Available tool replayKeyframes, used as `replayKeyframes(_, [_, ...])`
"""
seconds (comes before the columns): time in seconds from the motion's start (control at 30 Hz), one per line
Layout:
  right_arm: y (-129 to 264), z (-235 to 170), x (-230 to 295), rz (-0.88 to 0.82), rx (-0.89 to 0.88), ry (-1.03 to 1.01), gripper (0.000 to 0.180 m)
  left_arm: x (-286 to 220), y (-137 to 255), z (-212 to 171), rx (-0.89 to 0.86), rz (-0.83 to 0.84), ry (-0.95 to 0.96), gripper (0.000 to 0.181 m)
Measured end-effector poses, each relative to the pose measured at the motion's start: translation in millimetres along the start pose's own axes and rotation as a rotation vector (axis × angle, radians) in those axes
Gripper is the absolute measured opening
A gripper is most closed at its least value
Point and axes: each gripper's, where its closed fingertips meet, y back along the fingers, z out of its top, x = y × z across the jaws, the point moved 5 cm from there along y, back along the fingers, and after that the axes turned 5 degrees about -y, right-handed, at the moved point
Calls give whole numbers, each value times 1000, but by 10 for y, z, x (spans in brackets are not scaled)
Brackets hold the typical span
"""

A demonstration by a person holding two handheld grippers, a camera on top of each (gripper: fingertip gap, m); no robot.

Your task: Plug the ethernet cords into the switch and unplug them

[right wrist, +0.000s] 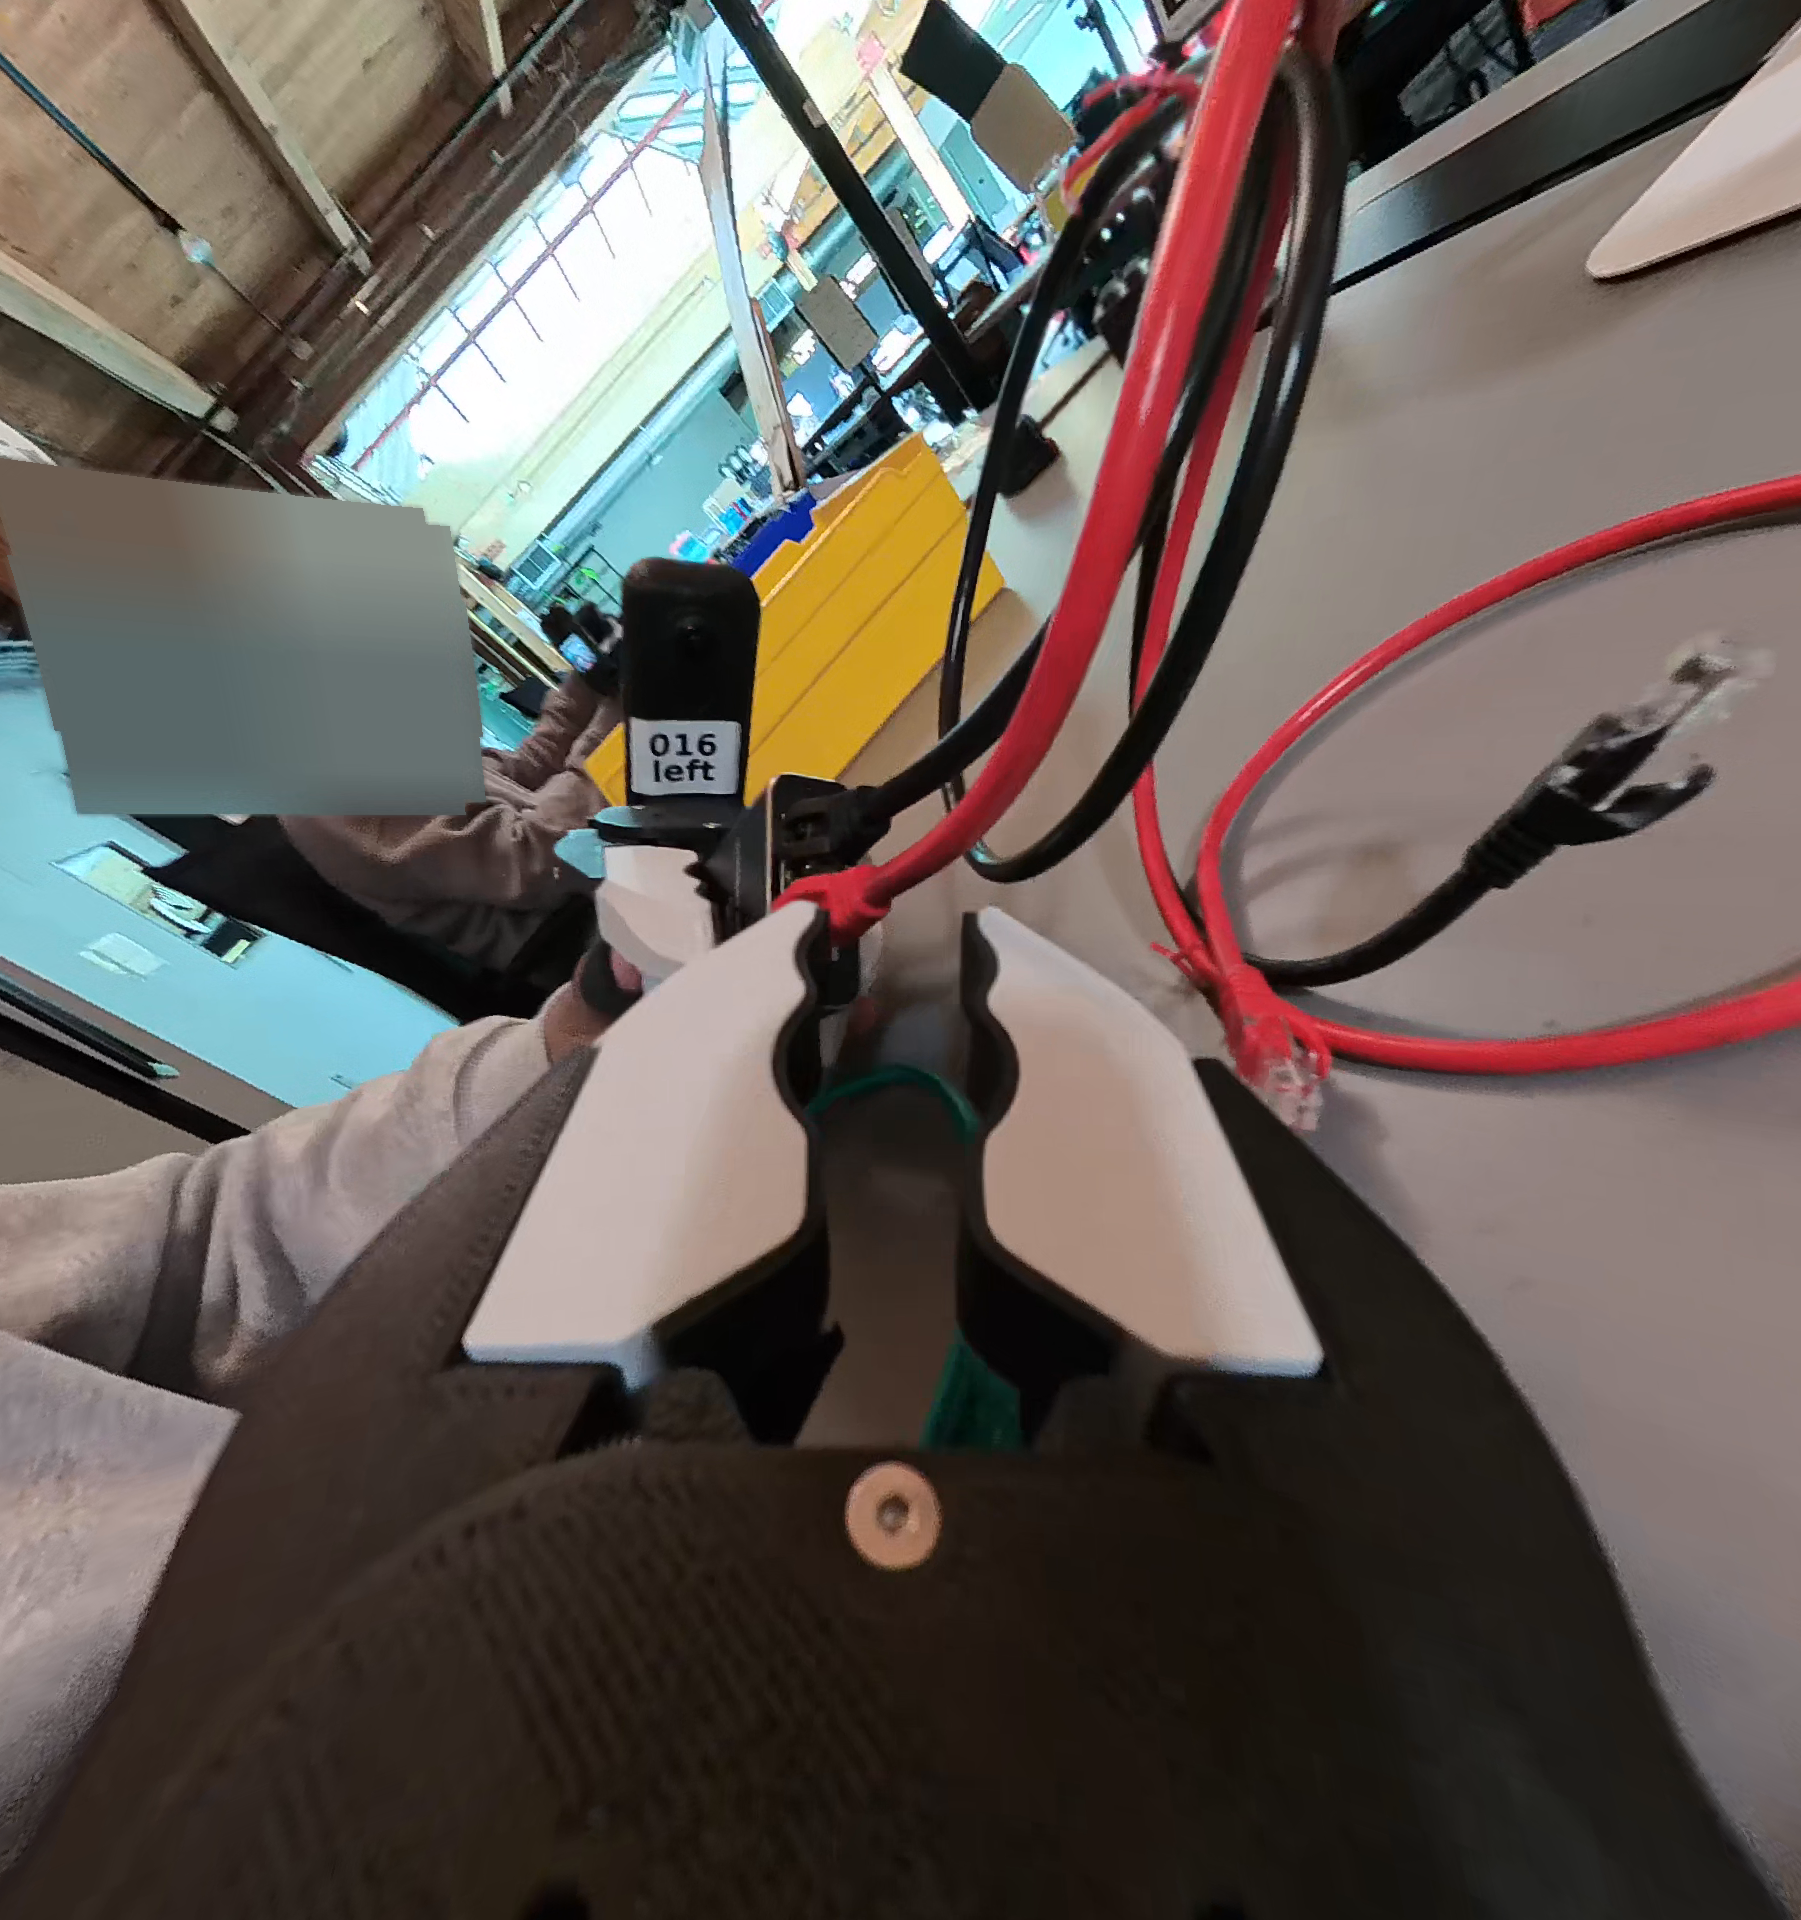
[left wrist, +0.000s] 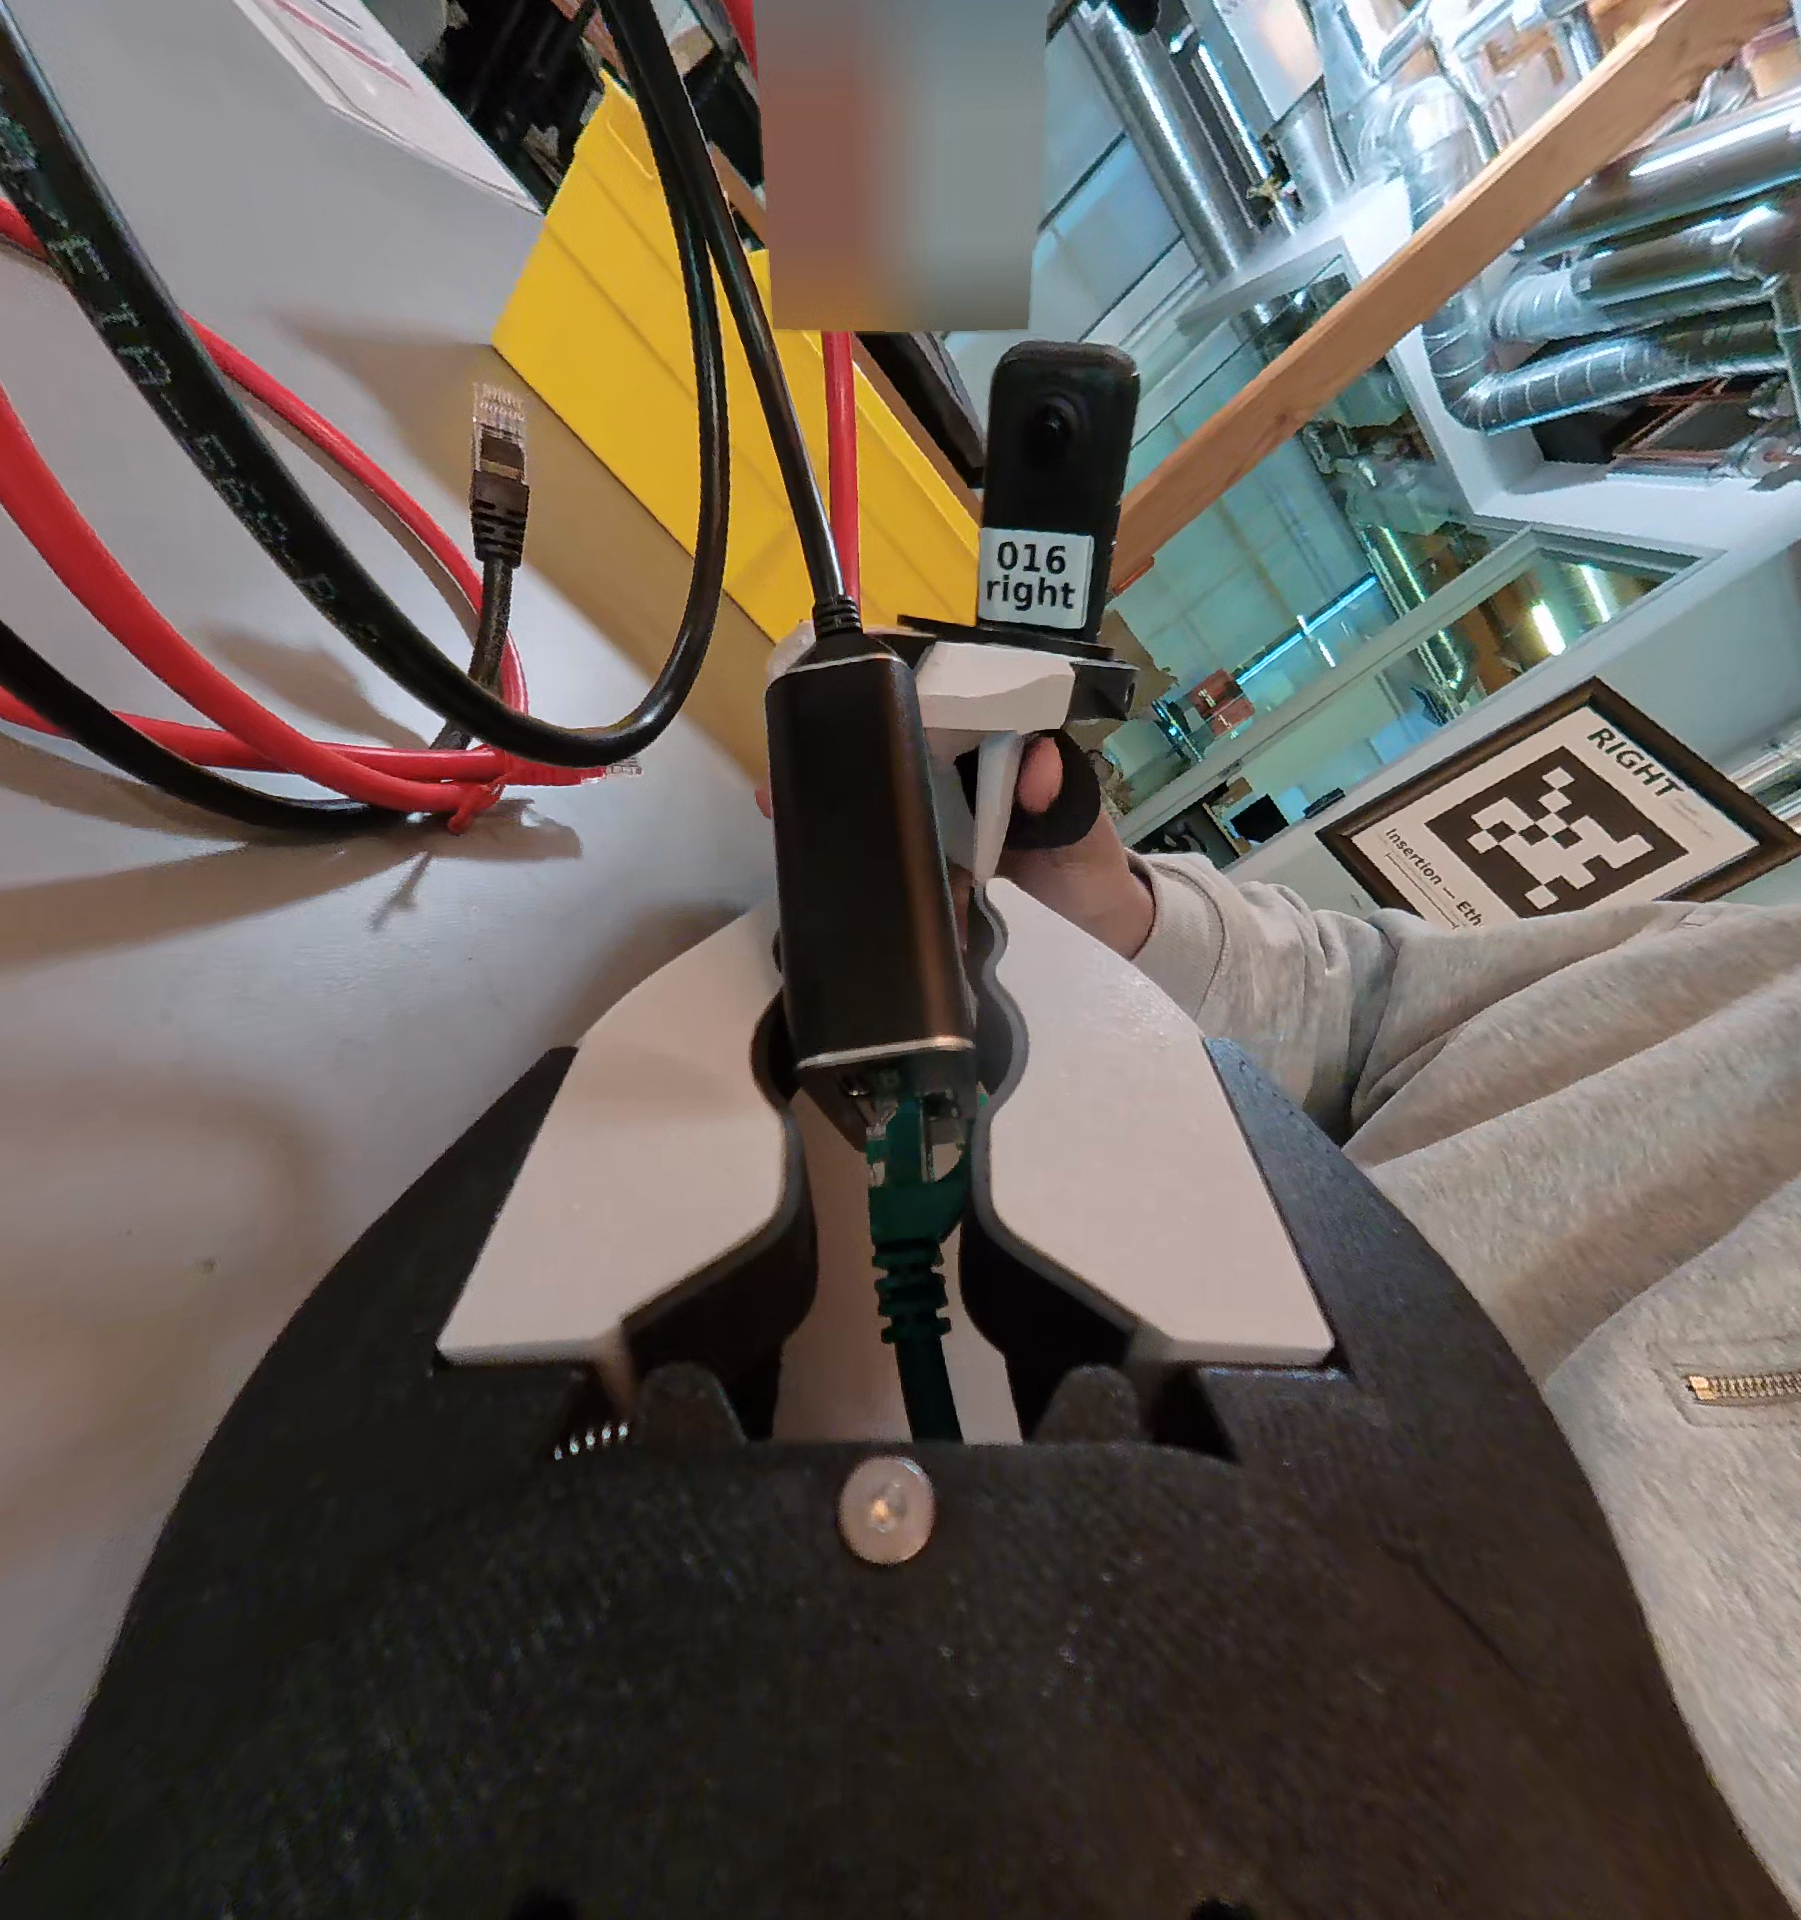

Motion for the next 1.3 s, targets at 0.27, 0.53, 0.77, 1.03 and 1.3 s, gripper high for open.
replayKeyframes(0.27, [-23, -44, 43, -99, 85, 171, 32, -6, -53, -39, 54, 60, -45, 29])
replayKeyframes(0.53, [140, 127, 90, -290, 35, 495, 34, 32, -26, -20, 25, 121, -48, 28])
replayKeyframes(0.77, [-73, -106, 146, -142, 84, 261, 36, -17, -54, -38, 48, 130, -107, 29])
replayKeyframes(1.03, [-29, -91, 117, -121, 86, 216, 25, -36, -74, -49, 64, 131, -129, 29])
replayKeyframes(1.3, [-40, -105, 112, -116, 97, 208, 27, -36, -85, -59, 78, 138, -136, 29])
